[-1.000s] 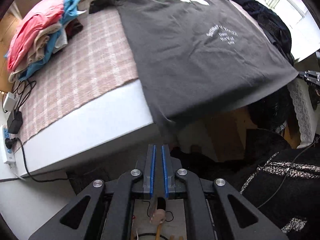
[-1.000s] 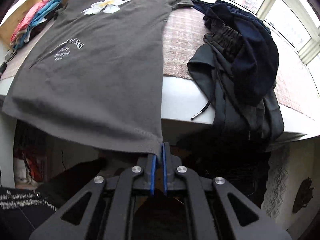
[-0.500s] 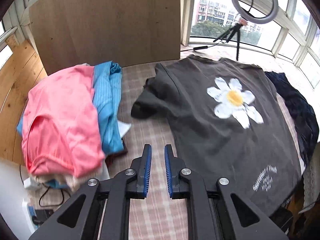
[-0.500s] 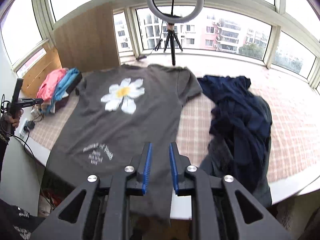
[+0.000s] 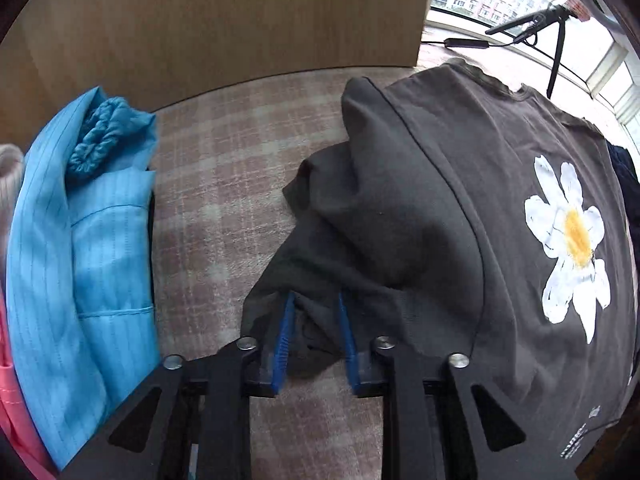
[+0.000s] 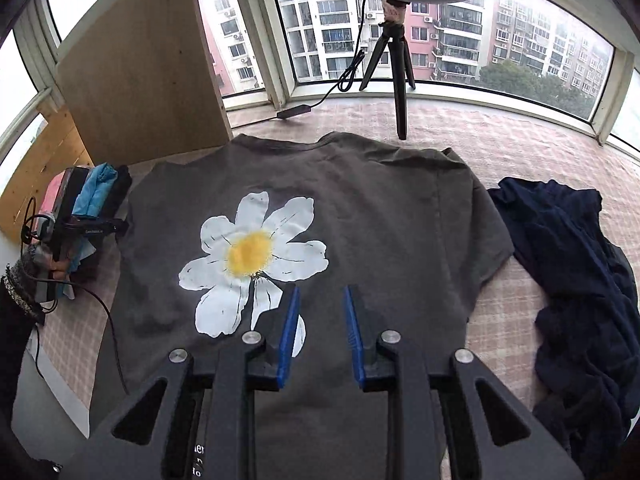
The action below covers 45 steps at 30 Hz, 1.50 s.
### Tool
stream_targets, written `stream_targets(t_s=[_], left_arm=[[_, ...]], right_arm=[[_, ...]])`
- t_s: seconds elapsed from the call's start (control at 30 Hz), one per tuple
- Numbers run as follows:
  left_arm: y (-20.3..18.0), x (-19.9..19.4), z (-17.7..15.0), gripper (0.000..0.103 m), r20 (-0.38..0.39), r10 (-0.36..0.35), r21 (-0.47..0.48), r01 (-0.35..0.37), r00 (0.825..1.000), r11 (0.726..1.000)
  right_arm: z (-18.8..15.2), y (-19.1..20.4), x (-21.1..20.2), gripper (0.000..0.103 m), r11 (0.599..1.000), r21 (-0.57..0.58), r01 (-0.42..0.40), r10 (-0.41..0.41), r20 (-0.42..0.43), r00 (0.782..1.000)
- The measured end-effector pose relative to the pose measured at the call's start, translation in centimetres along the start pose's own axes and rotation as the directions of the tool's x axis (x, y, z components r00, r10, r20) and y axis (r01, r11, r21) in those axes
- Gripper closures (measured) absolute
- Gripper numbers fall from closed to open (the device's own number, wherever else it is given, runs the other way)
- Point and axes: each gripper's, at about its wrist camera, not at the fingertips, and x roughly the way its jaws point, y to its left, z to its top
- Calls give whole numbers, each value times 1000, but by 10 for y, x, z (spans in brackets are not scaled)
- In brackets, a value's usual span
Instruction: Fold clothes
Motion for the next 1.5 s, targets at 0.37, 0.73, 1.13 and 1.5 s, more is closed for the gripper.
stream_targets(t_s=[0.37, 0.73, 1.13, 1.5], left_arm=[[12, -91, -34, 66, 207, 410, -97, -398, 889, 912], [-93, -116, -39, 68, 262, 45, 25, -53, 964, 998], [-229, -72, -43, 67, 112, 51, 77, -60, 992, 995], [-263, -37, -30, 68, 41, 91, 38, -93, 995, 995]], right_arm=[[21, -34, 38, 80, 997, 60, 52, -50, -37, 998], [57, -172, 6, 80, 975, 131, 179, -184, 27, 983], [62, -226, 115, 80, 996, 14, -86, 88, -157, 984], [45, -237, 33, 90, 985, 133, -110, 104, 51, 993]])
